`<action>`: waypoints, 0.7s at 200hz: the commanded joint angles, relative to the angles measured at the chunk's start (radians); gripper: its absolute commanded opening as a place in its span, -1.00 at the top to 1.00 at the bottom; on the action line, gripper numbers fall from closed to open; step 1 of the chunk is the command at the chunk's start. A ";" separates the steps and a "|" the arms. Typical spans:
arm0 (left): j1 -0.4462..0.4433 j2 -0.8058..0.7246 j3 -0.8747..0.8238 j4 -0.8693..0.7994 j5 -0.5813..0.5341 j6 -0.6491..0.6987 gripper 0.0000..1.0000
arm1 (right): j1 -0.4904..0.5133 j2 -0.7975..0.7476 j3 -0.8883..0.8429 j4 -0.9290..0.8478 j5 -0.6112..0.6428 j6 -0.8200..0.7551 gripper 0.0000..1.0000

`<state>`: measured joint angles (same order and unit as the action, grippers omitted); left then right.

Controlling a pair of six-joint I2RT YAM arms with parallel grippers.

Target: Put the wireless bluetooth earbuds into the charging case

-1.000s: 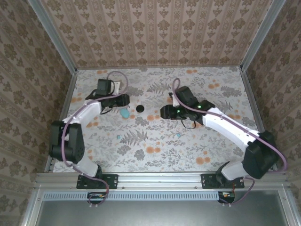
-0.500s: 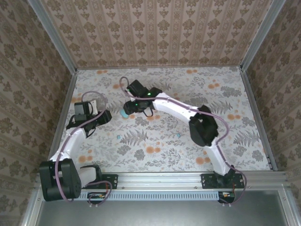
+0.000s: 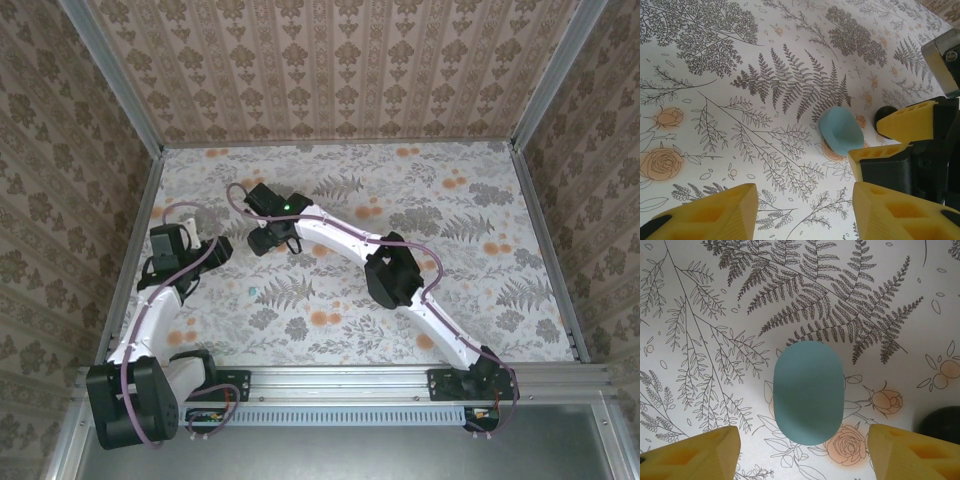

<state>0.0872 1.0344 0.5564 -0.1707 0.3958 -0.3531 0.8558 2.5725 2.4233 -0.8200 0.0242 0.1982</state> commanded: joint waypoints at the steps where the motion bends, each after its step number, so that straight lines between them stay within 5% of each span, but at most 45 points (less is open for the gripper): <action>1: 0.010 0.002 -0.009 0.031 0.030 -0.025 -0.06 | 0.004 0.036 0.040 -0.026 0.041 -0.036 -0.41; 85: 0.012 -0.003 -0.013 0.028 0.038 -0.036 -0.07 | 0.012 0.113 0.079 -0.010 0.011 -0.092 -0.43; 140: 0.011 -0.022 -0.009 0.010 0.051 -0.040 -0.07 | 0.010 0.111 0.074 -0.015 -0.019 -0.142 0.17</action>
<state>0.0933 1.0344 0.5537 -0.1528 0.4232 -0.3748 0.8616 2.6659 2.4752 -0.8158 0.0288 0.0982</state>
